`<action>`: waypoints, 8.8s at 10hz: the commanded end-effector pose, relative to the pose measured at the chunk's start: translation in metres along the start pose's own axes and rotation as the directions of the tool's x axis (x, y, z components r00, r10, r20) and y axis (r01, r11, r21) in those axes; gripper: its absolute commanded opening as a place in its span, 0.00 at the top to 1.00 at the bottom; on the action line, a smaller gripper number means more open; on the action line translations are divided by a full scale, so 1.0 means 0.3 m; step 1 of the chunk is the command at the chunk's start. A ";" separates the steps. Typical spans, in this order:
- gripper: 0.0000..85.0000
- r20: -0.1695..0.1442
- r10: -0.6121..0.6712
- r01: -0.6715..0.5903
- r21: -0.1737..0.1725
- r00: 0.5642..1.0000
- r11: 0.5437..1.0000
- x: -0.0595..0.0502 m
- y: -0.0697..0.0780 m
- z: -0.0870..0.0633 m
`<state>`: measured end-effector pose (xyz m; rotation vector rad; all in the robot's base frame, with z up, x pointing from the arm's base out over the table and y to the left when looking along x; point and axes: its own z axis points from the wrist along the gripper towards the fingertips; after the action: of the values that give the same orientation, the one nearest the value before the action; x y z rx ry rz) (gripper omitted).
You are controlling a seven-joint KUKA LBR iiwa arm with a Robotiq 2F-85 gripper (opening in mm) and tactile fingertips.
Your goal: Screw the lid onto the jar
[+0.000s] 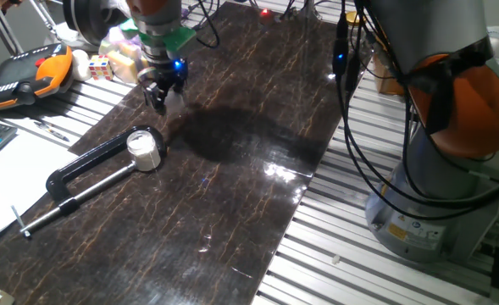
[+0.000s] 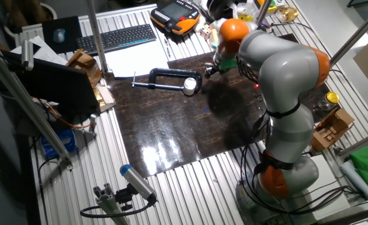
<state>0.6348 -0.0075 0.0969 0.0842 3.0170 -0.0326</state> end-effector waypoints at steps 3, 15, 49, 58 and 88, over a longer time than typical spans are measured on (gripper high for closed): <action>0.21 0.002 0.003 -0.003 0.014 1.000 1.000 0.010 0.055 -0.031; 0.21 0.006 0.078 -0.078 0.018 0.997 0.997 0.045 0.189 -0.054; 0.20 -0.035 0.242 -0.242 0.005 0.970 0.970 0.036 0.424 0.001; 0.20 -0.042 0.256 -0.257 -0.002 0.966 0.966 0.045 0.434 -0.015; 0.00 -0.008 0.264 -0.264 0.021 0.965 0.964 0.090 0.378 -0.041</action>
<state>0.6133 0.1074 0.1031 0.4873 2.9876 -0.0367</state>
